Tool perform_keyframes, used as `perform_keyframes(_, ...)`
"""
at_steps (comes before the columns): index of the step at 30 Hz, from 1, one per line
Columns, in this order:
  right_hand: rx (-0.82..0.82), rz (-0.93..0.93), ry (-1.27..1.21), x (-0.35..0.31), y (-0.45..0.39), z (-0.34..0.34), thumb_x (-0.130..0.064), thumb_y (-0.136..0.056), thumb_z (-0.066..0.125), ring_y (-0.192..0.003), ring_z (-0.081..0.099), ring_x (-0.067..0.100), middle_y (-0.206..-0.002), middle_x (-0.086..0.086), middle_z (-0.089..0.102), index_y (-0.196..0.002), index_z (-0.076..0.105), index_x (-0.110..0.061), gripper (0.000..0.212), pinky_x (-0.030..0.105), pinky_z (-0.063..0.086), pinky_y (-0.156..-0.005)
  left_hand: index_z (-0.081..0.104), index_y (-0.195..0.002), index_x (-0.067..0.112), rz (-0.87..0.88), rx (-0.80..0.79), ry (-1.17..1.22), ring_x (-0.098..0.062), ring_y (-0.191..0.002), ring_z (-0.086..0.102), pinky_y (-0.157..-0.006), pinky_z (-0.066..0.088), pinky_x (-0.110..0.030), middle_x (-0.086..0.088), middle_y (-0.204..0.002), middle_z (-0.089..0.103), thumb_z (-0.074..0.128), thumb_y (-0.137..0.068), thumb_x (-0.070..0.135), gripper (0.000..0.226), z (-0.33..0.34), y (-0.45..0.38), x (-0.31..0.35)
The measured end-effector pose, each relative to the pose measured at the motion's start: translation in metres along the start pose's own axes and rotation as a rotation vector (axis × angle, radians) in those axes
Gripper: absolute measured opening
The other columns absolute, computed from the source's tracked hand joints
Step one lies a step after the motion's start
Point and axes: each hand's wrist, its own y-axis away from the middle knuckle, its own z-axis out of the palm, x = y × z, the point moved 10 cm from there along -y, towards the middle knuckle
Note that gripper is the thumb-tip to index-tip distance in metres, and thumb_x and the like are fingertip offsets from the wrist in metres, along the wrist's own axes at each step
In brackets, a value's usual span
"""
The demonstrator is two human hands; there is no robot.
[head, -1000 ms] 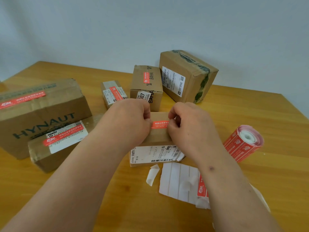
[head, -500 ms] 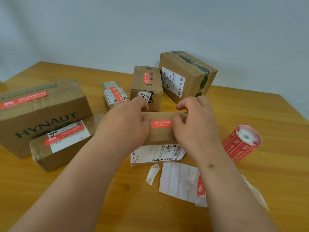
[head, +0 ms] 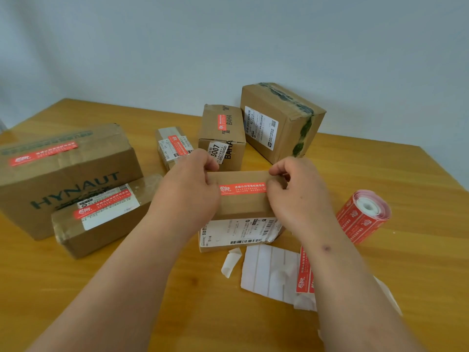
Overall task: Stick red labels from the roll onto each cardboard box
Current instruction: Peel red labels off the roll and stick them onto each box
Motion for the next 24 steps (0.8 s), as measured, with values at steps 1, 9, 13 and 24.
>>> perform_keyframes(1,0.006,0.014,-0.007,0.001,-0.001,-0.001,-0.031,-0.089,0.061,-0.098,0.049,0.007,-0.102,-0.013,0.045,-0.097,0.057,-0.031,0.009,0.013,0.035,-0.067,0.053,-0.104,0.028,-0.019,0.014,0.04,-0.009,-0.071,0.05,-0.054,0.035,-0.017,0.008,-0.084,0.053,0.054,-0.093,0.012,0.019,-0.002,0.0,-0.003)
perform_keyframes(9,0.043,0.07,-0.025,0.005,-0.008,0.002,-0.031,-0.091,0.056,-0.085,0.05,0.005,-0.098,-0.012,0.046,-0.088,0.055,-0.03,0.004,0.018,0.038,-0.063,0.054,-0.102,0.028,-0.126,0.047,0.21,-0.01,-0.075,0.053,-0.055,0.041,-0.021,0.005,-0.088,0.056,0.057,-0.094,0.021,0.011,-0.001,0.002,-0.014)
perform_keyframes(13,0.034,0.05,0.009,0.003,-0.008,0.004,-0.031,-0.092,0.056,-0.095,0.051,0.009,-0.099,-0.011,0.043,-0.089,0.055,-0.03,0.003,0.021,0.038,-0.07,0.054,-0.109,0.026,-0.107,0.059,0.189,-0.008,-0.072,0.051,-0.055,0.037,-0.018,0.007,-0.083,0.053,0.064,-0.092,0.024,0.02,-0.004,0.006,-0.013)
perform_keyframes(24,0.03,0.063,-0.071,0.007,0.004,-0.012,-0.011,-0.093,0.047,-0.097,0.05,0.008,-0.105,-0.01,0.049,-0.1,0.057,-0.028,0.021,0.021,0.04,-0.074,0.051,-0.108,0.026,-0.131,0.112,0.238,-0.008,-0.074,0.052,-0.057,0.04,-0.017,0.005,-0.091,0.056,0.059,-0.091,0.008,0.027,-0.013,0.016,-0.015)
